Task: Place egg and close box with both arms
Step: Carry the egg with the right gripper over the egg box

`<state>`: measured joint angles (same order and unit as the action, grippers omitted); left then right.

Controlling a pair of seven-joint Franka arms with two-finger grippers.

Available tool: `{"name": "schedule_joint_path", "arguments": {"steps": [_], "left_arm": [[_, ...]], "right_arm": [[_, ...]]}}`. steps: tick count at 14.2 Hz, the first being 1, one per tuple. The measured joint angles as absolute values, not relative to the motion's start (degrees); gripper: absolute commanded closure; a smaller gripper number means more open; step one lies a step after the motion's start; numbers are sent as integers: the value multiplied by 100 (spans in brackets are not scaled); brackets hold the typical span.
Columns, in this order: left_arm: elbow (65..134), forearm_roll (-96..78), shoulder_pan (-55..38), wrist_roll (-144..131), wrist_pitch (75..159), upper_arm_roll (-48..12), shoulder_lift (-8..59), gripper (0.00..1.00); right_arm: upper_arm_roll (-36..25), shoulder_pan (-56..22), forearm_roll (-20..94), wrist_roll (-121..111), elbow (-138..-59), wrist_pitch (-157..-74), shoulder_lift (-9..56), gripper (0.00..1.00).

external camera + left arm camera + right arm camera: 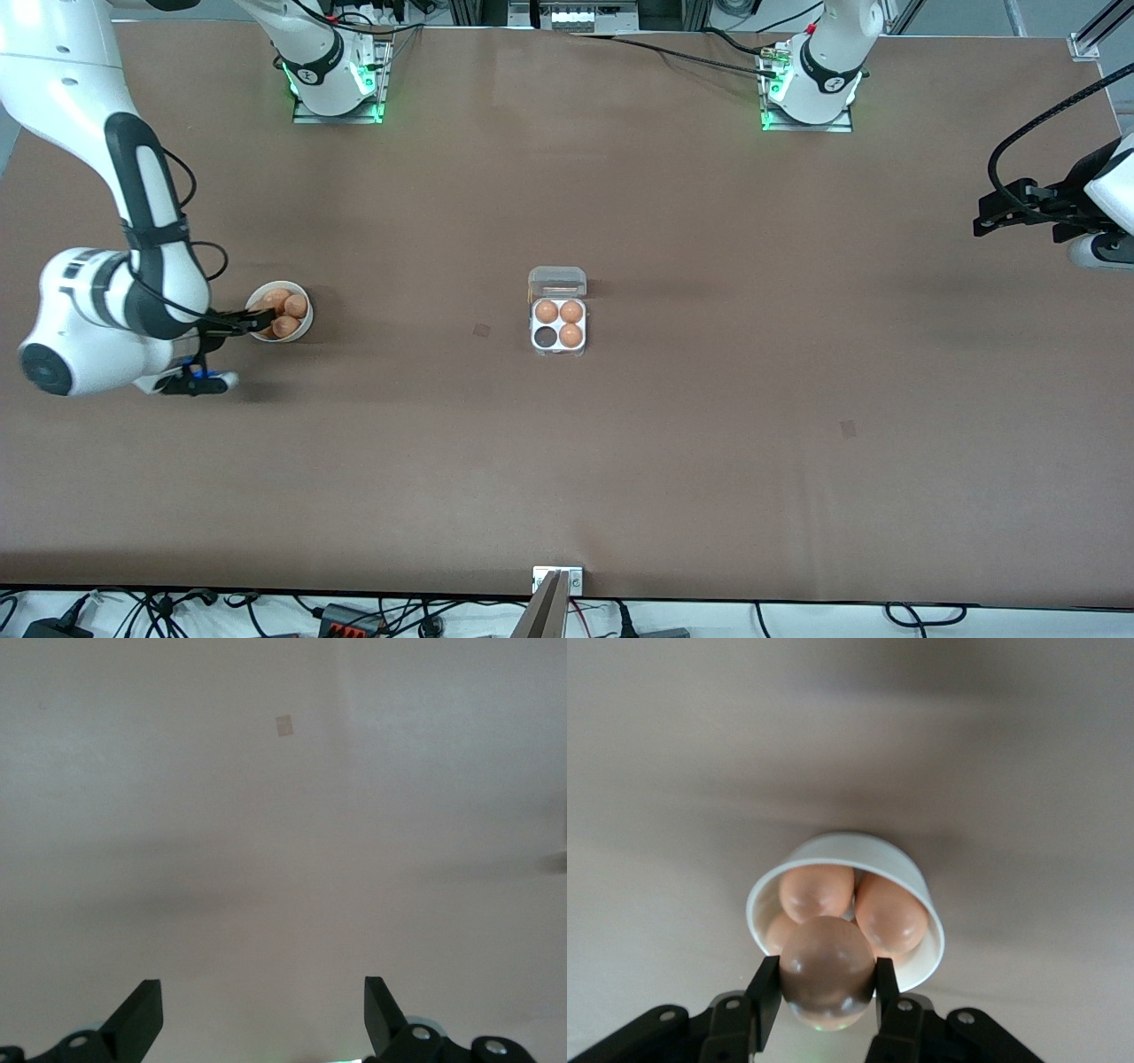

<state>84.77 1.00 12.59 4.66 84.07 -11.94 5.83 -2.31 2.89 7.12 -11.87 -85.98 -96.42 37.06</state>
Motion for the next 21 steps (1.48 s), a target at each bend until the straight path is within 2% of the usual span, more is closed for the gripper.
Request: {"name": "schedule_joint_path", "arguments": {"steps": [4, 7, 11, 16, 21], "left_arm": [[8476, 100, 1260, 466, 8407, -1193, 583, 0], [8476, 100, 1260, 466, 8407, -1193, 583, 0], [8474, 100, 1257, 466, 8407, -1196, 583, 0], [8475, 100, 1239, 466, 8363, -1200, 598, 0], [8478, 39, 1239, 466, 8237, -1205, 754, 0]], "right_arm": [[223, 264, 1165, -1505, -8061, -9698, 3594, 88], [811, 14, 1327, -1504, -7854, -10389, 3609, 88], [883, -961, 1331, -1040, -7848, -11253, 3732, 85], [889, -1817, 1331, -178, -7853, -12490, 4124, 85], [891, -2368, 1331, 478, -7857, -13088, 4429, 85]]}}
